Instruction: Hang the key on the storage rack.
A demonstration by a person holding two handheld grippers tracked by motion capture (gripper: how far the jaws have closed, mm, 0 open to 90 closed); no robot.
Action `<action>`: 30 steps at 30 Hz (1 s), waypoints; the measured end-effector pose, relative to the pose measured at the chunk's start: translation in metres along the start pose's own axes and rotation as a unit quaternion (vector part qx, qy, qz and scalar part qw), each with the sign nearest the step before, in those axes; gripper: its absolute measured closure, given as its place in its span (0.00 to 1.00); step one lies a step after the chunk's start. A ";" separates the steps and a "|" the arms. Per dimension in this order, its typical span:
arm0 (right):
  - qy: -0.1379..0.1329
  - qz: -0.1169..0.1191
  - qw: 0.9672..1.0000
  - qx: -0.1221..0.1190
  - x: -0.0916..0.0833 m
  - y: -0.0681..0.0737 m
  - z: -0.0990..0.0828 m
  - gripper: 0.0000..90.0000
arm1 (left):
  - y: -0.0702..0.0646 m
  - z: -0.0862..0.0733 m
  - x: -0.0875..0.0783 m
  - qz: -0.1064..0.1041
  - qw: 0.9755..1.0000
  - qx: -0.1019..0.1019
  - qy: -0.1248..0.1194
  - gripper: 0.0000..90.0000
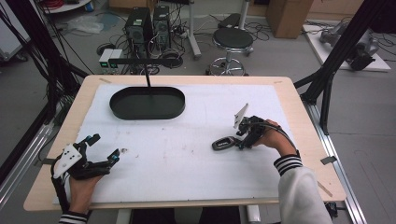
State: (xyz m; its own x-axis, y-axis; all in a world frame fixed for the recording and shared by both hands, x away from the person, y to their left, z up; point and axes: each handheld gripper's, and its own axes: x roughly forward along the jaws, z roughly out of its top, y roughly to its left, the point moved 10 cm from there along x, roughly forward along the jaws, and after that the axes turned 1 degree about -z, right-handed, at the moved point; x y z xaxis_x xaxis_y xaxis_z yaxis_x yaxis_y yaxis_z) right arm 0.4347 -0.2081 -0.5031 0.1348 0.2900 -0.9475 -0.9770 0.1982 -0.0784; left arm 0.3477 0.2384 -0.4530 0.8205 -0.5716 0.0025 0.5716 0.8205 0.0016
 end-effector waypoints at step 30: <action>0.011 0.030 0.999 -0.035 0.000 0.006 0.000 0.91 | 0.000 0.000 0.000 -0.003 1.000 -0.001 -0.001 0.06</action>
State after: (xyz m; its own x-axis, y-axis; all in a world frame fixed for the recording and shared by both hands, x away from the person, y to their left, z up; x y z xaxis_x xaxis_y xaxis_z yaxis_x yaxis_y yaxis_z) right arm 0.4285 -0.2067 -0.5035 0.0736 0.2794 -0.9573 -0.9924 0.1154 -0.0426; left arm 0.3473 0.2385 -0.4530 0.8174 -0.5761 0.0041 0.5761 0.8174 -0.0008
